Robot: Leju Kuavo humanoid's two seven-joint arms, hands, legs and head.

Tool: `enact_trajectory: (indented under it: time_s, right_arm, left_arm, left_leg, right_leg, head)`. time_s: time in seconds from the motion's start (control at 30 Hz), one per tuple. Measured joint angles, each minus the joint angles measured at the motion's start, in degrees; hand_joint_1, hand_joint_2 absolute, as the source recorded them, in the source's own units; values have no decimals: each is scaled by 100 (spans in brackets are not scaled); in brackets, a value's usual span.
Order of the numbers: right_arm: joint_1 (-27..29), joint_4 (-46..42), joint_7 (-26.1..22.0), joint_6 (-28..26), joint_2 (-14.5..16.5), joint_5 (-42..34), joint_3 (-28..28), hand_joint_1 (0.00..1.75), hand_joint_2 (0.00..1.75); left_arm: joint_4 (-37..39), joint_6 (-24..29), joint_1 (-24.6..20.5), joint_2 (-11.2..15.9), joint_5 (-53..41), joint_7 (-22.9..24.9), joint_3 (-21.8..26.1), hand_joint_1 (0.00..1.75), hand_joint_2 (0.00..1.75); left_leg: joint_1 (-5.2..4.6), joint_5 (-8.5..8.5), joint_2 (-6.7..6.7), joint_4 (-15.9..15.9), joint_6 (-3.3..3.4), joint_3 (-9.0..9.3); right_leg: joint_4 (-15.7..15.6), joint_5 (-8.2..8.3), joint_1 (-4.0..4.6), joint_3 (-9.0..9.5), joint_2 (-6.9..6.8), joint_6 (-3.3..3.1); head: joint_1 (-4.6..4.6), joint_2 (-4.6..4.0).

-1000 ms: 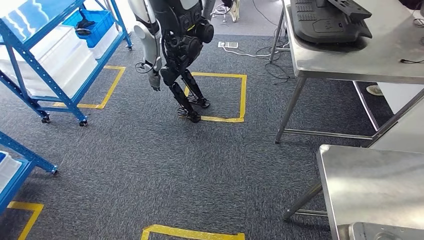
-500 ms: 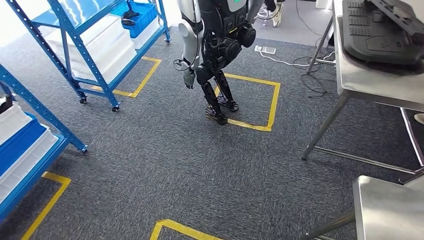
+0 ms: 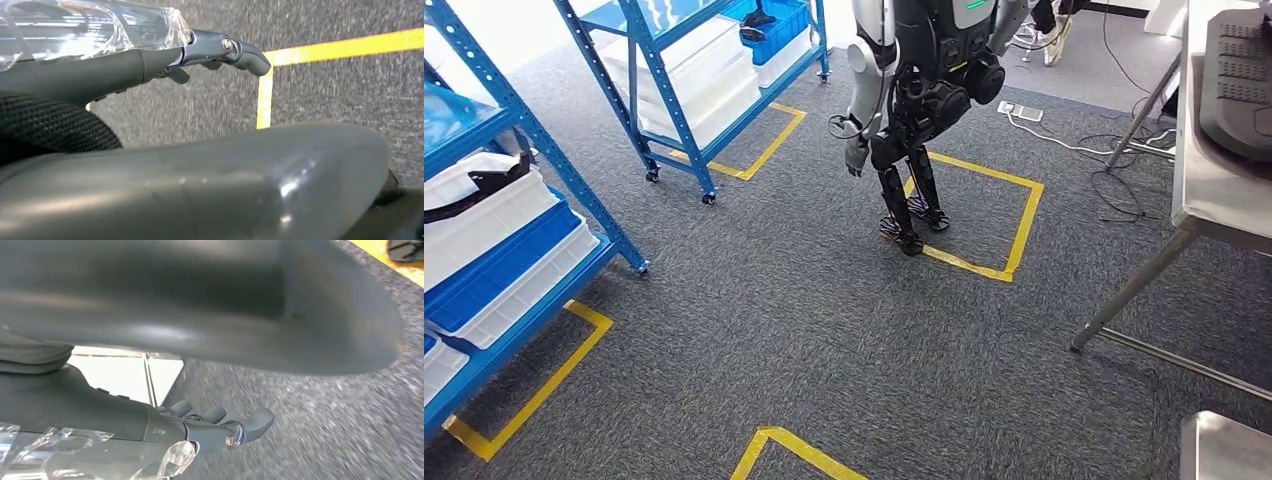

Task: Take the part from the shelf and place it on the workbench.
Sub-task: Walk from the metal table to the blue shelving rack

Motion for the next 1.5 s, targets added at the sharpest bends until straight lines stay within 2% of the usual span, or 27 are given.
enact_trajectory:
  time_s: [0.07, 0.1, 0.17, 0.23, 0.3, 0.33, 0.37, 0.47, 0.53, 0.57, 0.6, 0.67, 0.73, 0.8, 0.83, 0.9, 0.97, 1.03, 1.1, 1.13, 1.2, 1.23, 1.3, 1.33, 1.37, 1.43, 1.5]
  right_arm:
    - [-31, -1, -4, 0, 1, -1, 1, 0, 0]
    - [-48, -1, -7, 0, -1, -1, 0, 0, 0]
    - [-55, -1, -11, 3, -4, -3, 0, 0, 0]
    - [-29, 0, -9, 8, -8, -5, 1, 0, 0]
    - [-9, 0, -3, 11, -11, -8, 1, 0, 0]
    - [-2, 0, 0, 11, -14, -9, 1, 0, 0]
    - [2, 0, -1, 11, -19, -10, 1, 0, 0]
    - [15, 0, -16, 11, -32, -14, 1, 0, 0]
    - [3, 0, -30, 9, -33, -17, 1, 0, 0]
    - [-13, 0, -33, 8, -33, -17, 1, 0, 0]
    - [-27, 0, -37, 7, -30, -17, 1, 0, 0]
    - [-24, 0, -34, 1, -26, -19, 1, 0, 0]
    - [4, 1, -30, -7, -30, -20, 1, 0, 0]
    - [21, 3, -28, -13, -36, -20, 1, 0, 0]
    - [23, 4, -28, -16, -38, -20, 1, 0, 0]
    - [18, 4, -28, -21, -37, -20, 1, 0, 0]
    - [14, 4, -28, -22, -34, -20, 1, 0, 0]
    - [3, 4, -30, -23, -31, -20, 1, 0, 0]
    - [-30, 3, -36, -24, -29, -20, 1, 0, 0]
    - [-45, 2, -41, -24, -29, -20, 1, 0, 0]
    - [-44, 2, -50, -24, -30, -21, 2, 0, 0]
    - [-35, 2, -52, -24, -30, -22, 2, 0, 0]
    - [-16, 2, -55, -24, -30, -26, 3, 0, 0]
    - [-9, 2, -54, -24, -31, -27, 3, 0, 0]
    - [-2, 2, -54, -24, -32, -28, 3, 0, 0]
    - [10, 3, -53, -24, -39, -31, 3, 0, 0]
    - [17, 3, -53, -24, -43, -34, 3, 0, 0]
  left_arm:
    - [0, -3, 13, -4, -1, 2, -3, 0, 0]
    - [1, -4, 25, -5, -2, 4, -3, 0, 0]
    - [1, -9, 35, -8, -4, 9, -4, 0, 0]
    - [1, -13, 25, -13, -5, 10, -5, 0, 0]
    - [-1, -13, 13, -20, -4, 9, -6, 0, 0]
    - [-1, -13, 11, -23, -4, 7, -6, 0, 0]
    - [-1, -13, 11, -25, -4, 3, -6, 0, 0]
    - [0, -9, 6, -29, -2, -9, -6, 0, 0]
    - [1, -1, -3, -29, 2, -11, -6, 0, 0]
    - [1, 4, -4, -28, 3, -12, -6, 0, 0]
    - [1, 7, -2, -28, 4, -12, -6, 0, 0]
    - [1, 13, -7, -27, 4, -11, -6, 0, 0]
    - [1, 15, -16, -27, 4, -10, -6, 0, 0]
    - [1, 18, -15, -28, 7, -10, -6, 0, 0]
    - [1, 20, -11, -28, 9, -8, -6, 0, 0]
    - [1, 26, -5, -29, 14, -5, -6, 0, 0]
    - [1, 31, -3, -31, 22, -3, -6, 0, 0]
    - [0, 33, -2, -36, 35, -3, -6, 0, 0]
    - [-1, 34, 7, -38, 46, -3, -6, 0, 0]
    - [0, 36, 16, -38, 52, -2, -7, 0, 0]
    - [0, 37, 24, -40, 63, 1, -8, 0, 0]
    - [1, 38, 22, -42, 68, 1, -8, 0, 0]
    - [1, 37, 12, -45, 79, 1, -8, 0, 0]
    - [1, 37, 9, -46, 83, 1, -8, 0, 0]
    - [1, 37, 8, -48, 86, 1, -8, 0, 0]
    - [1, 37, 10, -48, 89, 1, -8, 0, 0]
    - [1, 38, 2, -46, 90, 1, -8, 0, 0]
  left_leg:
    - [-21, -7, -77, -69, 19, 15]
    - [-7, 12, -138, -107, 33, 42]
    - [39, 55, -255, -189, 77, 112]
    - [62, 62, -380, -208, 109, 133]
    - [68, 56, -541, -205, 117, 137]
    - [76, 50, -629, -202, 111, 144]
    - [90, 41, -719, -197, 97, 160]
    - [117, -13, -952, -149, 2, 188]
    - [118, -34, -1054, -130, -66, 156]
    - [129, -33, -1100, -134, -94, 142]
    - [141, -41, -1088, -125, -118, 131]
    - [140, -189, -840, 143, -172, 12]
    - [139, -529, -529, 876, -220, -351]
    - [156, -756, -444, 1573, -242, -730]
    - [159, -723, -432, 1643, -237, -785]
    - [143, -386, -361, 1108, -190, -542]
    - [75, -57, -112, 282, -103, -142]
    - [10, 19, 10, -56, -47, 11]
    - [14, 25, -115, -93, -17, 25]
    - [31, 41, -180, -136, 5, 55]
    - [83, 81, -298, -211, 53, 124]
    - [86, 82, -357, -218, 68, 136]
    - [96, 78, -504, -213, 82, 139]
    - [105, 72, -594, -210, 77, 145]
    - [119, 63, -687, -204, 64, 157]
    - [156, 28, -863, -178, 8, 182]
    - [161, -17, -995, -130, -68, 170]
  right_leg:
    - [-29, -29, -4, 45, -86, 58]
    - [-22, -48, -15, 69, -44, 88]
    - [242, -226, -22, -18, 236, 133]
    - [955, -577, -30, -387, 512, 150]
    - [1561, -743, -38, -757, 558, 176]
    - [1578, -652, -45, -811, 562, 189]
    - [1361, -453, -56, -749, 579, 202]
    - [235, 148, -112, -294, 872, 222]
    - [-5, 199, -105, -197, 976, 149]
    - [-8, 203, -89, -194, 910, 89]
    - [-13, 204, -80, -187, 848, 44]
    - [-27, 204, -80, -170, 714, -39]
    - [-29, 180, -66, -152, 564, -95]
    - [-28, 151, -42, -135, 408, -116]
    - [-28, 134, -34, -119, 337, -116]
    - [-29, 90, -24, -60, 202, -106]
    - [-30, 33, -10, 15, 83, -74]
    - [-37, -17, -2, 64, -13, -22]
    - [-56, -51, -12, 110, -84, 35]
    - [-24, -87, -21, 123, -22, 61]
    - [338, -301, -29, -15, 262, 100]
    - [694, -469, -35, -195, 422, 112]
    - [1419, -715, -46, -623, 537, 142]
    - [1562, -683, -53, -749, 547, 161]
    - [1473, -531, -64, -763, 558, 183]
    - [735, -48, -118, -509, 708, 237]
    - [131, 223, -153, -272, 910, 242]
  head:
    - [1, 0]
    - [2, 0]
    - [9, 0]
    - [22, 0]
    - [30, 0]
    - [31, 0]
    - [31, 0]
    - [32, -1]
    - [30, -1]
    - [28, 0]
    - [28, 0]
    - [15, 0]
    - [-2, 0]
    - [-4, 0]
    - [-4, 0]
    - [-3, 0]
    - [-2, 0]
    - [0, 0]
    - [-2, 1]
    - [2, 0]
    - [12, 0]
    - [20, 0]
    - [28, 0]
    - [28, 0]
    - [29, 0]
    - [31, 0]
    - [32, 0]
